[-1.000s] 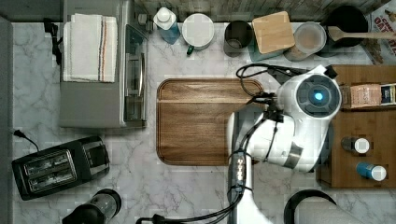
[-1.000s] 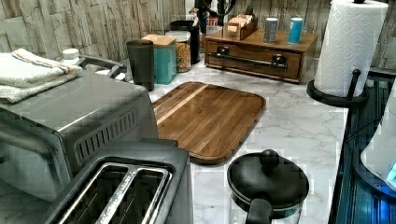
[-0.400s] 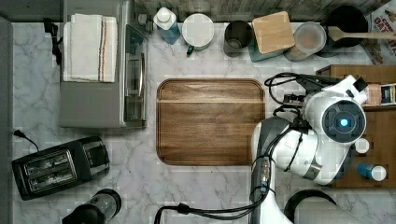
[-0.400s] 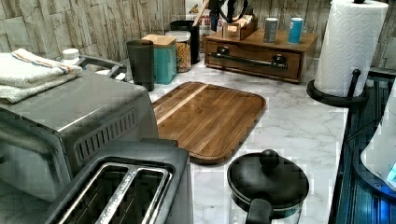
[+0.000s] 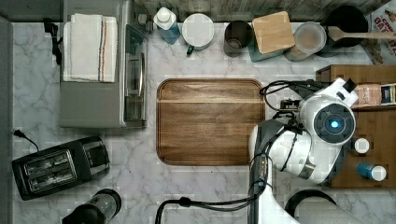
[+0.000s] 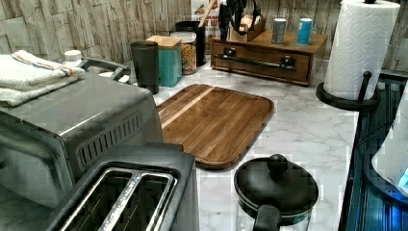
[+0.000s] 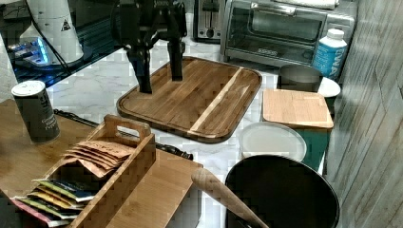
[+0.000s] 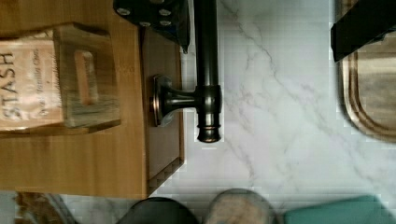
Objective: Open the drawer.
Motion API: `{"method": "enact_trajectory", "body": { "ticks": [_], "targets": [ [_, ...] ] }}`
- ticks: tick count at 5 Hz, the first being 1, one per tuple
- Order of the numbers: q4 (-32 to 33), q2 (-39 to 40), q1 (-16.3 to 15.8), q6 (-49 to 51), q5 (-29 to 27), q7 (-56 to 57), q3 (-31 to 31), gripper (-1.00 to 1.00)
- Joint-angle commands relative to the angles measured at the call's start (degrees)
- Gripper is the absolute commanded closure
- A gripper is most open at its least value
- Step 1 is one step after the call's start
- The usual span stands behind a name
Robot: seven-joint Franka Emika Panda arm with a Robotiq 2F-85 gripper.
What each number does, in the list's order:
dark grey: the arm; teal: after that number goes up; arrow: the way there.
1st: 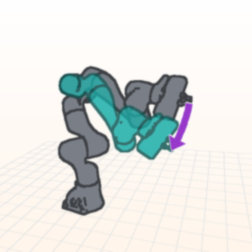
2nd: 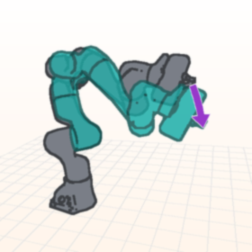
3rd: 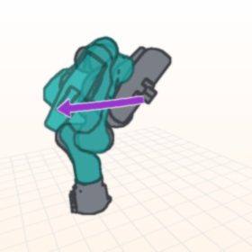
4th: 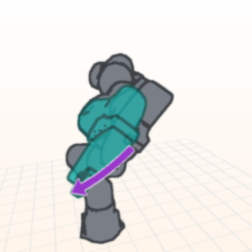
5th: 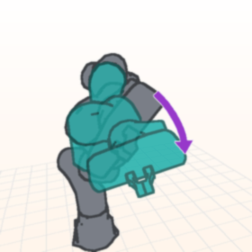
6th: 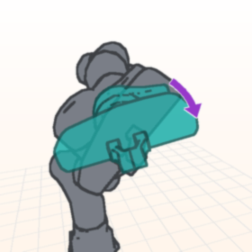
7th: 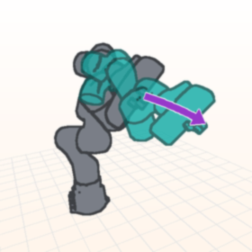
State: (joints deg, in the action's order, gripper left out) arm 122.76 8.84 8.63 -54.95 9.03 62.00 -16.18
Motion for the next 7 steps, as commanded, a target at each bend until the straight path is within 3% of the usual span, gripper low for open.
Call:
{"method": "enact_trajectory", "body": {
  "ticks": [1, 3, 4, 5, 7],
  "targets": [
    [-2.0, 3.9, 5.0, -0.4, -3.2, 8.1, -3.2, -1.0],
    [-0.6, 5.4, 5.5, -2.7, -6.6, 6.8, -3.0, -1.0],
    [1.6, 5.1, 4.6, -6.0, -4.9, 4.6, -3.8, -1.0],
    [-0.1, 6.6, 7.0, -3.9, -7.8, 10.0, -2.2, -1.0],
    [2.0, 7.4, 7.8, -6.2, -10.4, 11.6, -0.7, -1.0]
  ]
}}
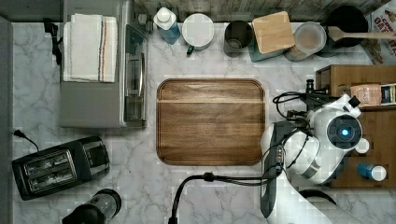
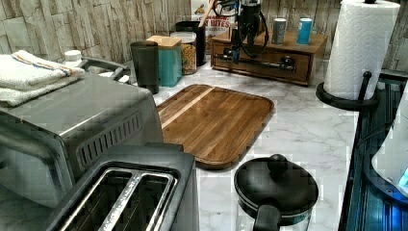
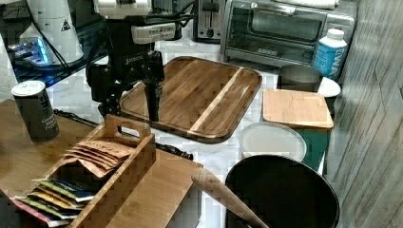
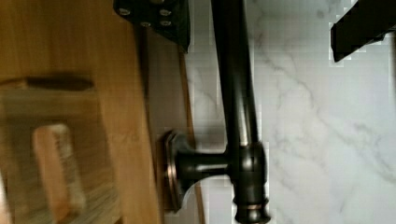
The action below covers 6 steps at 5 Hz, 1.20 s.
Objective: Open the drawer.
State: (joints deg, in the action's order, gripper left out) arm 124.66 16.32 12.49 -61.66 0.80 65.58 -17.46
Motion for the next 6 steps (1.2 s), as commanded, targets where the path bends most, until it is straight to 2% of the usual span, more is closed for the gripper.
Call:
{"method": "enact_trajectory", "body": {
  "ticks": [1, 2, 3, 5, 6],
  "targets": [
    [1.5, -0.1, 3.0, -0.1, -2.5, 7.1, 0.0, -1.0],
    [2.2, 0.4, 0.2, -0.4, -2.5, 5.6, -2.3, -1.0],
    [3.0, 0.8, 1.8, -1.9, -2.0, 5.7, -0.9, -1.0],
    [4.1, 1.3, 2.4, -4.3, -3.5, 7.3, 0.4, -1.0],
    [4.9, 0.3, 0.5, -3.9, -1.7, 4.5, -0.8, -1.0]
  ]
}}
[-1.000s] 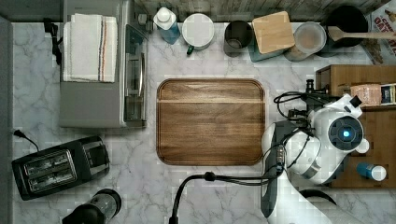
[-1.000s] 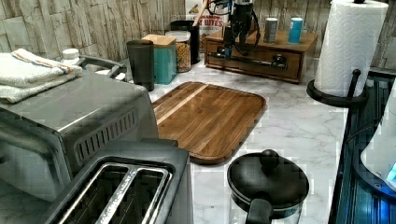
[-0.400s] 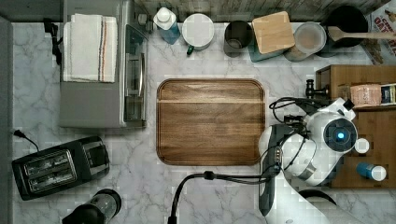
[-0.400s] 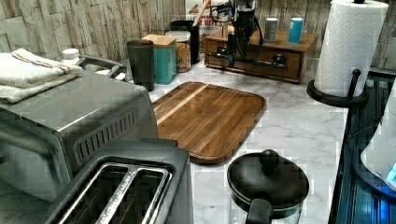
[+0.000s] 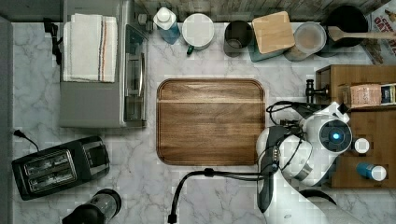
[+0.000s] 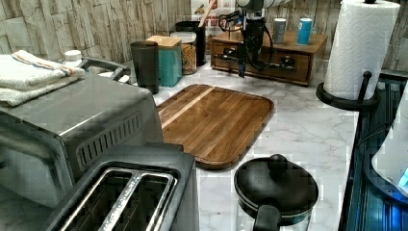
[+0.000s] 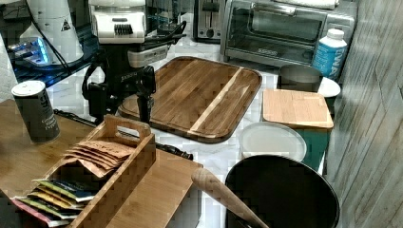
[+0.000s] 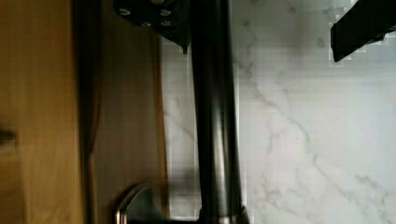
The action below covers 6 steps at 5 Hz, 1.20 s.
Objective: Open the drawer.
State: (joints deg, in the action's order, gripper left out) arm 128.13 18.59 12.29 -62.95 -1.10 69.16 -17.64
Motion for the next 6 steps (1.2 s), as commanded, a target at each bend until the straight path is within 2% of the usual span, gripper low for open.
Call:
{"method": "enact_trajectory", "body": {
  "ticks": [1, 2, 3, 4, 5, 6],
  "targets": [
    [0.4, -2.1, 0.9, -0.5, -0.6, 2.7, 0.6, -1.0],
    [-3.4, -0.4, 3.9, 5.6, -5.9, 11.2, 5.5, -1.0],
    [-1.6, -1.4, 2.9, 4.3, -11.4, 15.5, 7.9, -1.0],
    [0.5, -2.6, -1.1, 3.7, -12.1, 8.8, 8.5, -1.0],
    [5.3, -4.7, -8.0, -0.6, -9.5, -1.3, 8.2, -1.0],
    [8.1, -5.1, -12.0, -3.5, -10.1, -6.0, 9.8, -1.0]
  ]
}}
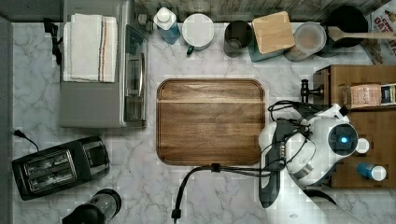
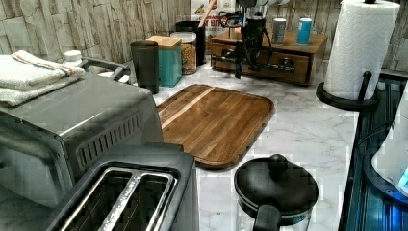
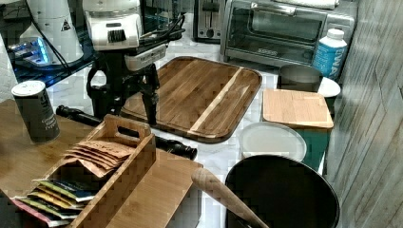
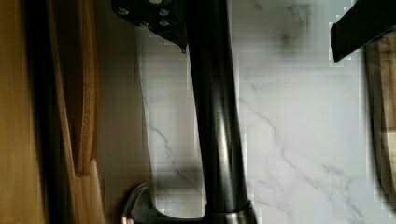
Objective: Open the drawer.
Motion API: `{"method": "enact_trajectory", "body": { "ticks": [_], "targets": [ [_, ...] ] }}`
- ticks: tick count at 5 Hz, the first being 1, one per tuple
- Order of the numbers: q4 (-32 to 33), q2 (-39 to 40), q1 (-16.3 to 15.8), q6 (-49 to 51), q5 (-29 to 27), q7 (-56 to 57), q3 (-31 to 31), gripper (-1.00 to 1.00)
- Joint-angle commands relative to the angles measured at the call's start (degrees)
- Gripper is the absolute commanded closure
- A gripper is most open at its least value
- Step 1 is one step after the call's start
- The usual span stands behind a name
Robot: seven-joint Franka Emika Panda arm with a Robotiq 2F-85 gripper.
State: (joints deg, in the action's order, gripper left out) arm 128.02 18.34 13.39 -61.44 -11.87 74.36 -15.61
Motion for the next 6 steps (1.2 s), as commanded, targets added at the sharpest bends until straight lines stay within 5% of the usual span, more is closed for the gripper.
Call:
{"method": "enact_trajectory", "body": {
  "ticks": [1, 2, 4, 6],
  "targets": [
    [9.3, -5.2, -17.1, -5.7, 2.0, -16.9, 9.0, -1.0],
    [9.0, -5.8, -21.0, -4.2, 3.4, -21.2, 9.4, -1.0],
    [6.8, -6.1, -22.0, 0.7, 1.2, -18.7, 10.6, -1.0],
    [8.3, -8.4, -25.0, -0.2, 5.6, -24.9, 9.4, -1.0]
  ]
}}
